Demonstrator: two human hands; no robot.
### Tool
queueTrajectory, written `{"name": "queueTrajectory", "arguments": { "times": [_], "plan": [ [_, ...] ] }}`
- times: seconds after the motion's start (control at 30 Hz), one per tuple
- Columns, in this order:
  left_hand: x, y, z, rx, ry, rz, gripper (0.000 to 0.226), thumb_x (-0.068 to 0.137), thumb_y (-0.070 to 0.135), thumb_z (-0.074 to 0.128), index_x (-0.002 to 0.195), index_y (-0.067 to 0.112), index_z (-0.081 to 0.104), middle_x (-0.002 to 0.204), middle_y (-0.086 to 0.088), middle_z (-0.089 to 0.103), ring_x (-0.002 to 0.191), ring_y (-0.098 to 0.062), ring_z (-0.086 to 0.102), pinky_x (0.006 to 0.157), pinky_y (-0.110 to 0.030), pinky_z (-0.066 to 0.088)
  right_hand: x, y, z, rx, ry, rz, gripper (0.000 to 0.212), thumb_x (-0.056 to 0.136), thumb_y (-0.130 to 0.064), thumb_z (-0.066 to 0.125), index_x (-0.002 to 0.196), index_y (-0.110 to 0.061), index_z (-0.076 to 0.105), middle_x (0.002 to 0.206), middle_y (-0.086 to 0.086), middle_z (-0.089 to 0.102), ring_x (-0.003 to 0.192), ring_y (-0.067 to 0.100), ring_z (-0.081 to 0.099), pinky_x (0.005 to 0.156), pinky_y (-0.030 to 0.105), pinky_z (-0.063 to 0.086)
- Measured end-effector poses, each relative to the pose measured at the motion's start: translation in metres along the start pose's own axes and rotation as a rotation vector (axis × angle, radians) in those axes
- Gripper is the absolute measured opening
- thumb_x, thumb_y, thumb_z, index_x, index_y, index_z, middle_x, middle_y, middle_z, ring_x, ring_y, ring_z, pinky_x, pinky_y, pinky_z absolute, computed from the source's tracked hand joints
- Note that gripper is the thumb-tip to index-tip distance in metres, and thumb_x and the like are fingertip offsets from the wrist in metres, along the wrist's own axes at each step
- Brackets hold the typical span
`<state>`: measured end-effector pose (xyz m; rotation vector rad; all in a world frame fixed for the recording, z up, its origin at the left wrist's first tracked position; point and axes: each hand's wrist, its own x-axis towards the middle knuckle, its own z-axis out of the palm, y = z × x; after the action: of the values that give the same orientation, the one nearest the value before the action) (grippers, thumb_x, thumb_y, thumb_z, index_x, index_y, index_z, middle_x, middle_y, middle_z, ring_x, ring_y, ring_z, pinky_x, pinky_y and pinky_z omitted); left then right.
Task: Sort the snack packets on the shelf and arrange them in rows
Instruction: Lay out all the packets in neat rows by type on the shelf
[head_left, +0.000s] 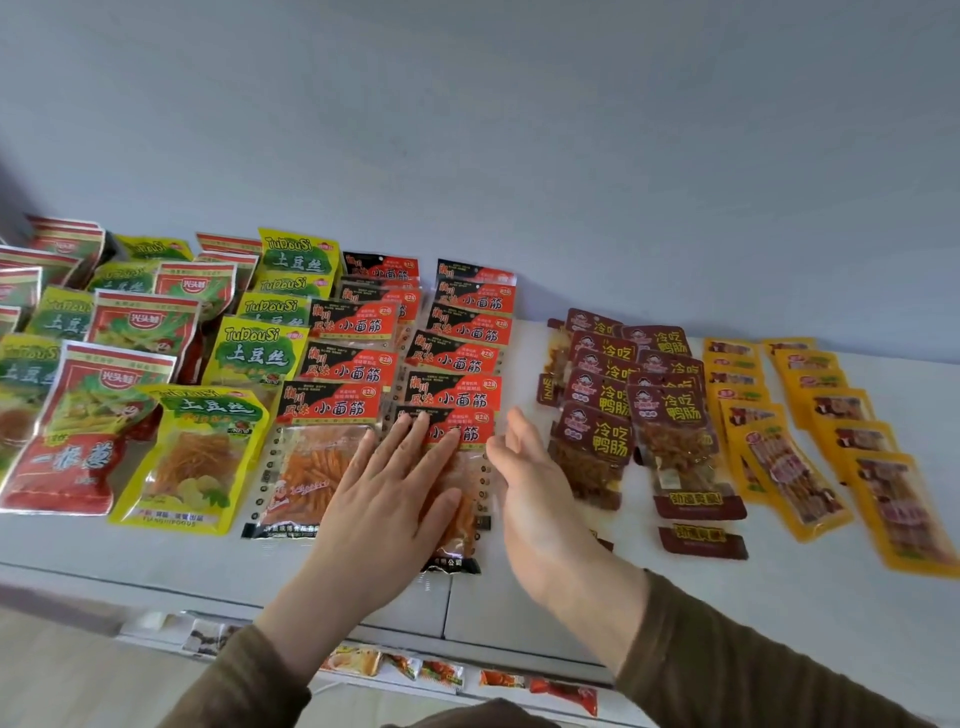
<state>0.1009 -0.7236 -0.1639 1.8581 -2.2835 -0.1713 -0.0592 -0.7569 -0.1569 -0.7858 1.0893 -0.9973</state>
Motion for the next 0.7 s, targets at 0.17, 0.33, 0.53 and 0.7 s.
{"name": "queueTrajectory", "arguments": {
  "times": [0.17, 0.33, 0.53, 0.7],
  "plan": [
    [0.010, 0.010, -0.003, -0.064, 0.073, -0.008, 0.064, 0.101, 0.067, 0.005, 0.161, 0.046, 0.004, 0.170, 0.011, -0.011, 0.153, -0.006, -0.025, 0.126, -0.035, -0.015, 0.036, -0.038, 0.000, -0.036, 0.133, -0.037, 0.059, 0.106, -0.024, 0.047, 0.159, -0.032, 0.022, 0.163, -0.006, 0.028, 0.140, 0.007, 0.037, 0.097, 0.022, 0.028],
    [0.025, 0.027, 0.013, 0.033, 0.000, 0.002, 0.062, 0.099, 0.068, 0.000, 0.158, 0.051, -0.006, 0.171, 0.007, -0.017, 0.153, -0.019, -0.030, 0.121, -0.054, -0.020, 0.095, -0.076, 0.013, -0.083, 0.211, -0.059, 0.052, 0.105, -0.016, 0.045, 0.155, -0.020, 0.029, 0.103, -0.010, 0.055, 0.070, -0.011, 0.056, 0.043, 0.015, 0.040],
    [0.028, 0.023, 0.024, 0.004, -0.037, -0.019, 0.060, 0.097, 0.066, 0.007, 0.151, 0.059, -0.019, 0.171, 0.005, -0.014, 0.153, -0.020, -0.028, 0.118, -0.053, -0.023, 0.130, -0.079, 0.026, -0.199, 0.183, -0.055, 0.028, 0.106, -0.014, 0.038, 0.129, -0.016, 0.053, 0.103, 0.008, 0.067, 0.095, 0.028, 0.068, 0.080, 0.042, 0.059],
    [0.029, 0.023, 0.022, -0.003, -0.052, -0.018, 0.061, 0.096, 0.066, 0.005, 0.152, 0.058, -0.018, 0.171, 0.004, -0.014, 0.153, -0.020, -0.029, 0.114, -0.051, -0.028, 0.137, -0.074, 0.027, -0.205, 0.161, -0.144, 0.042, 0.106, -0.013, 0.035, 0.142, -0.029, 0.047, 0.114, 0.001, 0.068, 0.103, 0.030, 0.070, 0.089, 0.053, 0.059]
  ]
}}
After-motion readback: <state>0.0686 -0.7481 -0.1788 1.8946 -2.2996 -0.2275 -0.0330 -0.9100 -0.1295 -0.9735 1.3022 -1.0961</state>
